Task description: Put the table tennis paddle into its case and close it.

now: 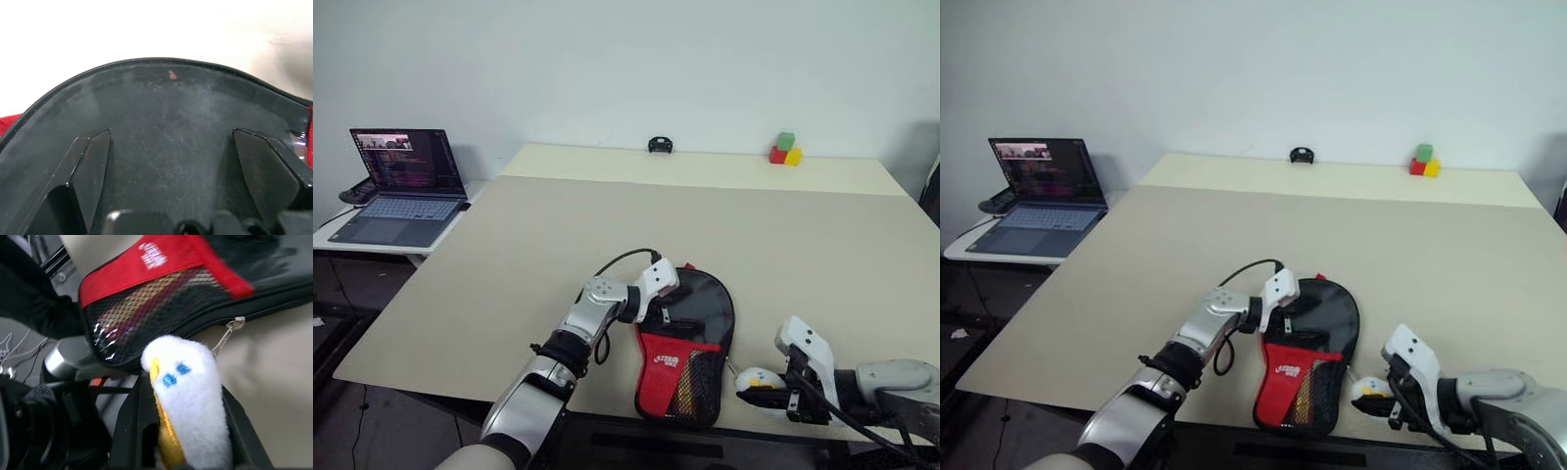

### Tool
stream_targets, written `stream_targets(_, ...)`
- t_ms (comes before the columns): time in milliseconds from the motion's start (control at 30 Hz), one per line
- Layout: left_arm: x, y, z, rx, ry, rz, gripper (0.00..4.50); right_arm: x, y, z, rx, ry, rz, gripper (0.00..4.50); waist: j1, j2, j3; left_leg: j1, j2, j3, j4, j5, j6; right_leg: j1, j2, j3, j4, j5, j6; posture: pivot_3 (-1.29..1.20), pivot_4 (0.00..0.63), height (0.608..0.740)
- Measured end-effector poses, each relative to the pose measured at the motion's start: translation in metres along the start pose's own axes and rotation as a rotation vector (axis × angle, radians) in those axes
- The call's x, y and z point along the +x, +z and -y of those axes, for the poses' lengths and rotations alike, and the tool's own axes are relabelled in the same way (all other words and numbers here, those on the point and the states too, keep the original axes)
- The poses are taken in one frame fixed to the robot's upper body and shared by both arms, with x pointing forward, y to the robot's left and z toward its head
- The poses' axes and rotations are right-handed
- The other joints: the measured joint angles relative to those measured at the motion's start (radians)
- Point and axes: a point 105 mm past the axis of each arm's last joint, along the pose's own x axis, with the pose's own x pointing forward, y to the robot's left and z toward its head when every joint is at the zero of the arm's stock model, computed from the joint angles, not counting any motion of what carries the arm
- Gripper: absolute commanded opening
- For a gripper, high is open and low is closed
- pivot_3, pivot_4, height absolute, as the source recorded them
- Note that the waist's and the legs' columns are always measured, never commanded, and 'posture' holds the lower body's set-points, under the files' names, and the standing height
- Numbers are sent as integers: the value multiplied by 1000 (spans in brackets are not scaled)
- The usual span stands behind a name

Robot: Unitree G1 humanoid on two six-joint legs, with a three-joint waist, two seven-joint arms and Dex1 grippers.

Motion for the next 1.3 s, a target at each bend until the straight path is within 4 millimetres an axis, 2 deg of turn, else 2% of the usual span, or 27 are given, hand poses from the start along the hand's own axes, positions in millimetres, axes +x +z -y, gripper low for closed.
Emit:
stream_targets(100, -1, -1, 0, 2, 1, -5, 4333, 7, -18, -22, 54, 114, -44, 443, -3, 0, -1, 1, 0, 1, 0, -1, 0, 1, -1, 2, 0, 0, 0, 0, 150, 740)
stream_targets(200, -1, -3, -1, -3, 11, -14, 4333, 8, -18, -35, 47, 163, -30, 441, -4, -3, -1, 7, 0, 2, 0, -1, 0, 6, -4, 2, 0, -1, 1, 0, 150, 740)
stream_targets(267, 0, -5, -1, -9, 11, -17, 4333, 9, -17, -38, 40, 171, -22, 441, -5, -4, -2, 9, 1, 2, -1, -1, 0, 7, -4, 2, 0, -3, 5, 0, 150, 740)
stream_targets(533, 0, -5, -1, -10, 11, -18, 4333, 22, -13, -42, 37, 167, 11, 441, -4, -6, -3, 9, 1, 2, -1, -2, -1, 7, -4, 2, 0, -3, 4, 0, 150, 740)
stream_targets(600, 0, -5, -2, -7, 11, -17, 4333, 23, -12, -42, 36, 165, 15, 1175, -4, -6, -3, 9, 1, 2, -1, -2, -1, 8, -4, 2, 0, -3, 4, 0, 150, 740)
stream_targets(667, 0, -5, -2, -5, 12, -16, 4333, 23, -9, -42, 34, 166, 18, 1706, -4, -6, -3, 9, 1, 2, -1, -2, -1, 8, -4, 2, 0, -3, 4, 0, 150, 740)
stream_targets(900, 0, -5, -2, -5, 16, -15, 4333, 23, 6, -49, -6, 197, 57, 3979, -4, -6, -3, 9, 1, 2, -1, -2, -1, 8, -4, 2, 0, -3, 5, 0, 150, 740)
stream_targets(1133, 1, -4, -3, -5, 18, -13, 4333, 16, 17, -46, -35, 195, 88, 3979, -4, -6, -3, 9, 0, 2, -1, -2, -1, 8, -5, 2, 0, -4, 6, 0, 150, 740)
stream_targets(1233, 1, -3, -3, -5, 25, -8, 4333, 11, 31, -29, -54, 137, 140, 3979, -4, -6, -3, 10, 0, 2, -1, -2, -1, 8, -5, 2, 0, -4, 6, 0, 150, 740)
stream_targets(1300, -3, -3, -3, -1, 30, 5, 4333, 6, 48, -9, -85, 67, 192, 3979, -5, -5, -3, 10, 0, 2, -1, -2, -1, 7, -5, 3, 0, -3, 6, 0, 150, 740)
